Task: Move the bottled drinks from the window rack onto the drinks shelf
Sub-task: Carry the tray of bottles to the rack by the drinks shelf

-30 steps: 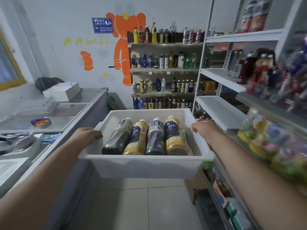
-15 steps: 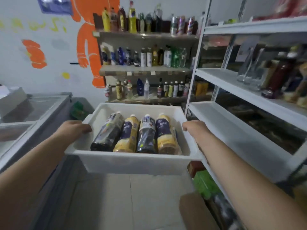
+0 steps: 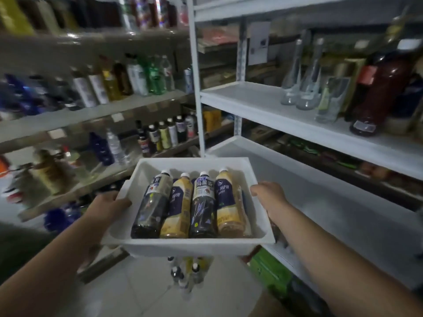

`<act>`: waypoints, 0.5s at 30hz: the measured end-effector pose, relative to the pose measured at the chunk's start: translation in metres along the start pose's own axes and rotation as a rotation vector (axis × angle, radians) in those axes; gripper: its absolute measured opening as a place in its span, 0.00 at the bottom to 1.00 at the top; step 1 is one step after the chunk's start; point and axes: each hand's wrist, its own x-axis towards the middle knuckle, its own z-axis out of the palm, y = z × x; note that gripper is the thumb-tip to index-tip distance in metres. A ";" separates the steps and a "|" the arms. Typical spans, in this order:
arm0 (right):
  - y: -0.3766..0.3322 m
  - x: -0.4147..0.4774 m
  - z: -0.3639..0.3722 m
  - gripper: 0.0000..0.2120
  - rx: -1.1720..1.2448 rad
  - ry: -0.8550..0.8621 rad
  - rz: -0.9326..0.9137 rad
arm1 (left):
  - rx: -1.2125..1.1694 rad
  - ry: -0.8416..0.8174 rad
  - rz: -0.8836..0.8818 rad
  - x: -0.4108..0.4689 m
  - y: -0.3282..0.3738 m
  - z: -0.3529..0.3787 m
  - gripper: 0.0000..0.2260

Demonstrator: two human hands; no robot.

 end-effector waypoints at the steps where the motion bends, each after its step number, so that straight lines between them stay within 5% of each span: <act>1: 0.004 0.024 -0.003 0.02 0.009 0.034 0.022 | 0.003 -0.037 0.010 0.029 0.007 0.023 0.06; 15: 0.038 0.214 -0.128 0.02 -0.076 0.512 0.322 | 0.182 -0.465 0.365 0.251 0.174 0.343 0.09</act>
